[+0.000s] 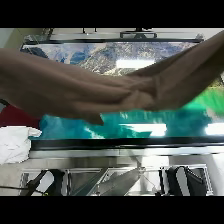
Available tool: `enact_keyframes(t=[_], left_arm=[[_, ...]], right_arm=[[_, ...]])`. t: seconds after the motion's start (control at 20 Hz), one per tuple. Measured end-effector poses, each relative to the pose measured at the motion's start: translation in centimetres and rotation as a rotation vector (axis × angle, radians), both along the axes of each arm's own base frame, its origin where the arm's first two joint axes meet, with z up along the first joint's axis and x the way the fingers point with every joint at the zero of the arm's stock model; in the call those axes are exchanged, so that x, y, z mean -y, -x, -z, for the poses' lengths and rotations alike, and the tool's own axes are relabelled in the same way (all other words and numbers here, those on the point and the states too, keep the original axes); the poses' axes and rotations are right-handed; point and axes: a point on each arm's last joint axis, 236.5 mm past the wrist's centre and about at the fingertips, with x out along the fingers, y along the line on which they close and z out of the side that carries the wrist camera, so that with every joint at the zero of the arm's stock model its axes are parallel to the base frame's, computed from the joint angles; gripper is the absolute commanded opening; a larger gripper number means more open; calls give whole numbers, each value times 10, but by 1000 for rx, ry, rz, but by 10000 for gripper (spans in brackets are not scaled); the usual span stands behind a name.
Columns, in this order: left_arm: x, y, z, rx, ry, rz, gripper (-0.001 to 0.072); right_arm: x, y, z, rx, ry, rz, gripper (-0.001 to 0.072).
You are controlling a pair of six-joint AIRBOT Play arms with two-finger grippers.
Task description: Fold the shirts.
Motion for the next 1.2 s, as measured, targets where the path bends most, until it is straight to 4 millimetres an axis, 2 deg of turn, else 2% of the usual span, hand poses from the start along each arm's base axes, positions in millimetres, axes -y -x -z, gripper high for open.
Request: enact_keyframes(t=[0.1, 0.25, 0.35, 0.45, 0.5, 0.55, 0.7, 0.9, 1.05, 1.15, 1.2], left_arm=[[-1, 13, -11, 50, -28, -91, 19], [-9, -4, -5, 7, -67, -232, 20], [-15, -26, 11, -70, -74, -277, 20], [-21, -57, 41, -191, -83, -278, 20], [-23, -78, 63, -269, -89, -274, 20], [-24, -99, 86, -342, -98, -271, 20], [-18, -167, 168, -545, -135, -255, 18], [-3, -247, 283, -750, -209, -230, 5], [5, -295, 361, -869, -256, -210, 5], [7, -322, 403, -917, -273, -221, 6], [6, -334, 419, -934, -275, -233, 6]], right_arm=[[-2, 18, -24, 99, 30, 78, 18], [3, 19, -29, 123, 50, 119, 18], [10, 4, -13, 59, 44, 94, 18], [24, -22, 17, -51, -14, 57, 18], [32, -36, 36, -108, -48, 40, 18], [40, -50, 56, -171, -87, 27, 17], [65, -97, 138, -381, -235, -4, 17], [85, -158, 271, -643, -380, 4, 17], [90, -197, 370, -804, -447, 20, 17], [94, -217, 424, -879, -489, 34, 17], [97, -226, 445, -903, -510, 39, 17]])
